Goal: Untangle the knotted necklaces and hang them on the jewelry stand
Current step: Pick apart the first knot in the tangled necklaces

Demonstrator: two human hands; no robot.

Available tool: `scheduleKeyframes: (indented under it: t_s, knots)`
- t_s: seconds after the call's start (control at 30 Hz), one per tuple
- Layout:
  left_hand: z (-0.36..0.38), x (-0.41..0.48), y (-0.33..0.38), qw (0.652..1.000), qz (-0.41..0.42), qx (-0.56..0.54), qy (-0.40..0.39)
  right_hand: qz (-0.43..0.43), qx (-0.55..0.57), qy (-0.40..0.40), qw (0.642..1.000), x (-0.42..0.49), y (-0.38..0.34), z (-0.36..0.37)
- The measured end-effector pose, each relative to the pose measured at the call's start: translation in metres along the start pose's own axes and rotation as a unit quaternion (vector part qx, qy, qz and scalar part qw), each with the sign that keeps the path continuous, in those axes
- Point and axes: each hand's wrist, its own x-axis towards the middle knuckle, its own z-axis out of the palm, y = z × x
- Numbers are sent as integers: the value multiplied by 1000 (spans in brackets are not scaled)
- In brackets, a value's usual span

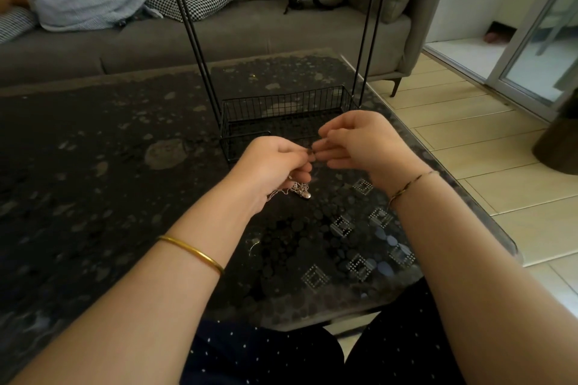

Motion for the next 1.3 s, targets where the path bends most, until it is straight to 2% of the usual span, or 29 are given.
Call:
scheduleKeyframes:
  t_s: [0.07, 0.17, 0.33, 0.43, 0.63, 0.73, 0.83, 1.03, 1.17, 1.3]
  knots:
    - [0, 1, 0, 1000, 10, 2, 14, -4, -131, 6, 991, 0, 1, 0]
    - [-1, 2, 0, 999, 30, 23, 28, -9, -194, -1, 981, -2, 2, 0]
    - [-2, 0, 2, 994, 67, 66, 50, -61, -116, -12, 991, -6, -2, -3]
    - [-1, 0, 2, 991, 82, 85, 60, -75, -121, -25, 989, -7, -2, -1]
    - [1, 0, 2, 983, 102, 128, 79, -131, -161, 13, 978, -2, 2, 3]
    - [2, -1, 3, 981, 106, 142, 82, -127, -163, 16, 978, 0, 3, 3]
    - [2, -1, 3, 981, 107, 142, 78, -108, -111, 24, 988, 2, 4, 3]
    - [0, -2, 4, 993, 76, 80, 29, -77, 3, 3, 997, 1, 6, 4]
    - [-2, -2, 3, 998, 51, 8, 38, -68, 1, -7, 998, 3, 6, 3]
    - [-2, -2, 4, 997, 26, -51, 43, -131, -32, 10, 991, 3, 5, 6]
